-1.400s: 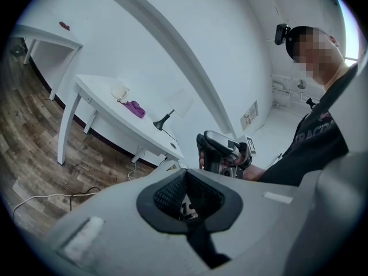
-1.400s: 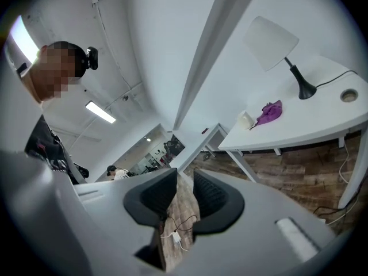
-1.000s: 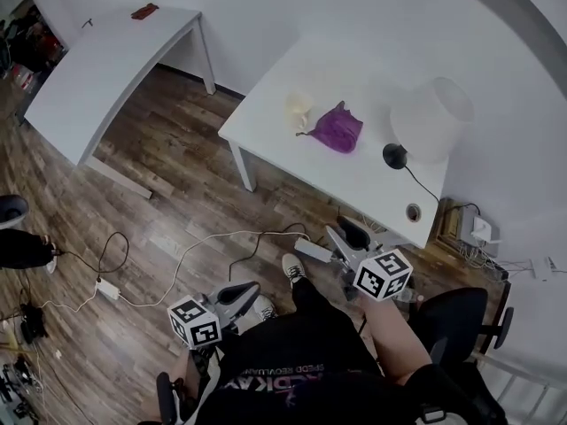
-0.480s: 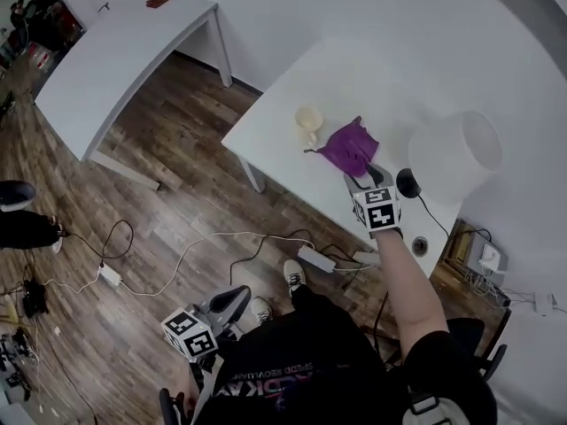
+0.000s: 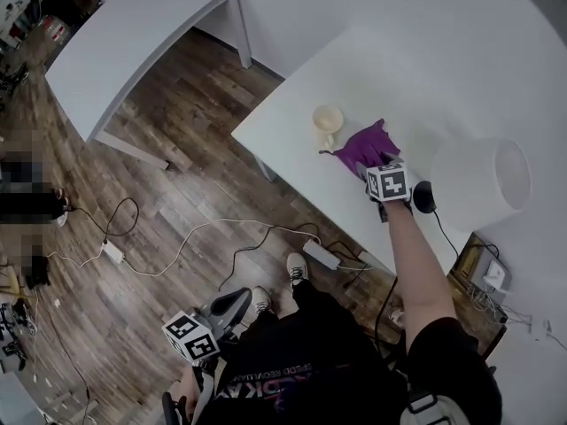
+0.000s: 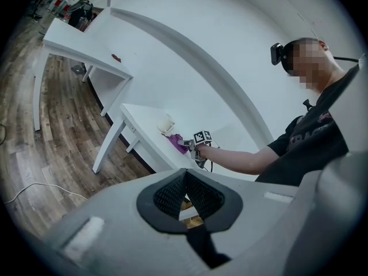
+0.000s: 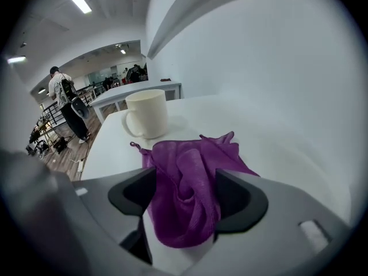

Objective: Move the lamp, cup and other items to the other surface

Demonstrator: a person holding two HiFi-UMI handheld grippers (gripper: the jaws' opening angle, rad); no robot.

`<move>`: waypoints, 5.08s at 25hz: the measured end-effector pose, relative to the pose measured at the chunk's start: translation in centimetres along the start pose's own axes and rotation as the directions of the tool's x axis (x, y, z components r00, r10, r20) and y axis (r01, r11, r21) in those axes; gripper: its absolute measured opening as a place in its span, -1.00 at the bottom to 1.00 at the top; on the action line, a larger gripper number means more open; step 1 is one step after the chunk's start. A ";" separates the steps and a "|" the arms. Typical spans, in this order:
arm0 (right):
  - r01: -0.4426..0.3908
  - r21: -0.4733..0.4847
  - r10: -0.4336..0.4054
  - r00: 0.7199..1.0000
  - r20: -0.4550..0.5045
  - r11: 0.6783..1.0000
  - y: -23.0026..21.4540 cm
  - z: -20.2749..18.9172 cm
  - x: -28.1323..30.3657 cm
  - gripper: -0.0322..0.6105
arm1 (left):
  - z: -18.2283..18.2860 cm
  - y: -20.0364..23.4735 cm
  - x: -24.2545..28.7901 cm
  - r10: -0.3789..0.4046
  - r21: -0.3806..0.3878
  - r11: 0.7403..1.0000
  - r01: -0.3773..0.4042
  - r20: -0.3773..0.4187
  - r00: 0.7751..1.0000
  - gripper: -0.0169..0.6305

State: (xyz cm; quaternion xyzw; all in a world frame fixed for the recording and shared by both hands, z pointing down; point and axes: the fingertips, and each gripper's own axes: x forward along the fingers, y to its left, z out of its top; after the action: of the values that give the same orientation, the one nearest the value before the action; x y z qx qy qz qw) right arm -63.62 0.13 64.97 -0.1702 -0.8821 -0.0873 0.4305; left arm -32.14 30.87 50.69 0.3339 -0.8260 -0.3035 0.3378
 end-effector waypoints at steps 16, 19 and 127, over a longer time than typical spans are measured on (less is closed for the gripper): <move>0.100 -0.005 -0.100 0.995 0.010 0.995 -1.8 -0.5 0.4 -0.70 | 1.0 0.1 0.8 0.002 0.002 1.000 -0.002 -0.013 1.000 -0.97; 0.110 0.011 -0.111 0.993 0.043 0.994 -1.8 0.0 -0.4 -0.72 | 1.2 0.1 0.8 -0.004 0.010 1.000 0.005 -0.019 1.000 -0.97; 0.513 0.846 -0.715 0.646 -0.267 0.148 -2.8 -81.0 -66.5 -0.74 | -40.1 -36.6 5.9 -0.472 -0.032 0.710 0.703 -0.763 0.442 -0.97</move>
State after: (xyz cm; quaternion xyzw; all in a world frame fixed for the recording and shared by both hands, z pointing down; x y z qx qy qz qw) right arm 32.43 -41.73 62.24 0.4431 -0.8192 0.2242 0.2867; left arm 7.83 -6.35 49.77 0.7386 -0.4849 -0.1198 0.4528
